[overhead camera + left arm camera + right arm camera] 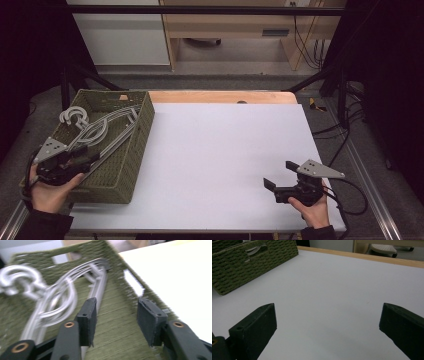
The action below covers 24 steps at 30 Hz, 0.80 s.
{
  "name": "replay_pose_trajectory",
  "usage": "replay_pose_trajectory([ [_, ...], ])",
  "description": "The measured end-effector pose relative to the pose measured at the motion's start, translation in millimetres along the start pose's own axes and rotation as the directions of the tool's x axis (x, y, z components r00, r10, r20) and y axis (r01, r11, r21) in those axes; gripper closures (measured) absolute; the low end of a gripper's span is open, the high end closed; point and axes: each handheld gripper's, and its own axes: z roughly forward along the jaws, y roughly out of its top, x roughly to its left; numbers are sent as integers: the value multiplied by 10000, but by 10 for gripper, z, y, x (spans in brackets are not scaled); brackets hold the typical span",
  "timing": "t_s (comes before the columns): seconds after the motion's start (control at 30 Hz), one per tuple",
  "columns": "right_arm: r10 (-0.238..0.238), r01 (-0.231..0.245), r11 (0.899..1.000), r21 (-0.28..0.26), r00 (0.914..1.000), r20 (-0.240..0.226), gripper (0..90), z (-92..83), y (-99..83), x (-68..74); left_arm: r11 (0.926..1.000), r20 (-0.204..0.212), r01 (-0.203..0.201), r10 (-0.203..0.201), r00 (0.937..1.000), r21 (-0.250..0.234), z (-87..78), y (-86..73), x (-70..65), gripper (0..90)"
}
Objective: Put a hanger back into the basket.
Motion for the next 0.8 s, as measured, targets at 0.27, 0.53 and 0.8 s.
replay_pose_trajectory([
  [0.27,-25,25,9999,-98,10000,8,14,-15,3,-6,9953,1484,259,-118,9889,-933,76,16,-386,346],
  [0.53,24,-24,9998,-176,10000,8,14,-18,-2,-11,9940,2166,-237,465,9752,-1067,241,-21,-805,141],
  [0.8,2,-2,9998,-220,10000,5,13,-25,-13,-23,9948,2758,-281,543,9597,-982,383,-164,-927,122],
])
